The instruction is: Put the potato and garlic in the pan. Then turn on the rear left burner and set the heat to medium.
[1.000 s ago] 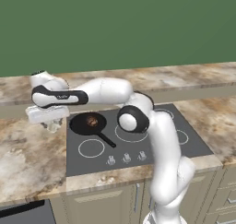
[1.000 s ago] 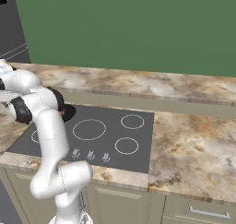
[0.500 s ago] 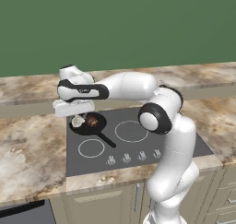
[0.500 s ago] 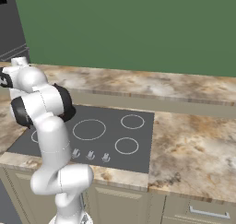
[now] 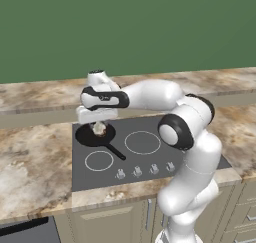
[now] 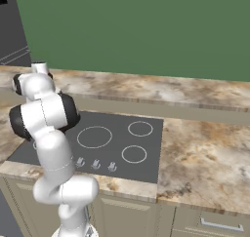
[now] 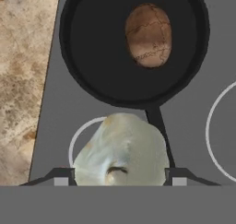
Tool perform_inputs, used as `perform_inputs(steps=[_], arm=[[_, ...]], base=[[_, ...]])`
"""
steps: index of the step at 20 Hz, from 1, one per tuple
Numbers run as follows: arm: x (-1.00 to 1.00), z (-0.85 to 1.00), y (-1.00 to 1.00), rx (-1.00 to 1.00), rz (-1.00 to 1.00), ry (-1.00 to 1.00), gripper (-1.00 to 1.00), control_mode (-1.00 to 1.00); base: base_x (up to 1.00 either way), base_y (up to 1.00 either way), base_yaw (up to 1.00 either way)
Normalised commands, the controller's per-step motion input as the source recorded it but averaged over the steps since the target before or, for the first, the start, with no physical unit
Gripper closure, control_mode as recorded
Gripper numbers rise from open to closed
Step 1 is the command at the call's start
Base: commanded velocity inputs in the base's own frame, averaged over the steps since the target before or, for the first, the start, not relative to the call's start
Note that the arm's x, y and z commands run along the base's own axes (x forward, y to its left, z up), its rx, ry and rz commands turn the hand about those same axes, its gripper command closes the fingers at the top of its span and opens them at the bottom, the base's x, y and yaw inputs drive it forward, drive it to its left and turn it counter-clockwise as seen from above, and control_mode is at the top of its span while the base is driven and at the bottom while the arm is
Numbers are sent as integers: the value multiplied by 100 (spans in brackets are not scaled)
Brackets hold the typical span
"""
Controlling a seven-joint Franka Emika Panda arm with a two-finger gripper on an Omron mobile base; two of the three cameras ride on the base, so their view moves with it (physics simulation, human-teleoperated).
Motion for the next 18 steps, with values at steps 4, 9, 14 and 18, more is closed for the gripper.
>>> perform_inputs(steps=[4,9,14,18], arm=[[55,-10,0,7,13,-4,100,-100],[52,-14,0,2,9,0,100,-100],[24,-20,0,0,5,0,100,-100],[24,-17,4,0,4,0,100,-100]], base=[[0,0,0],[0,0,0],[0,0,0],[0,0,0]])
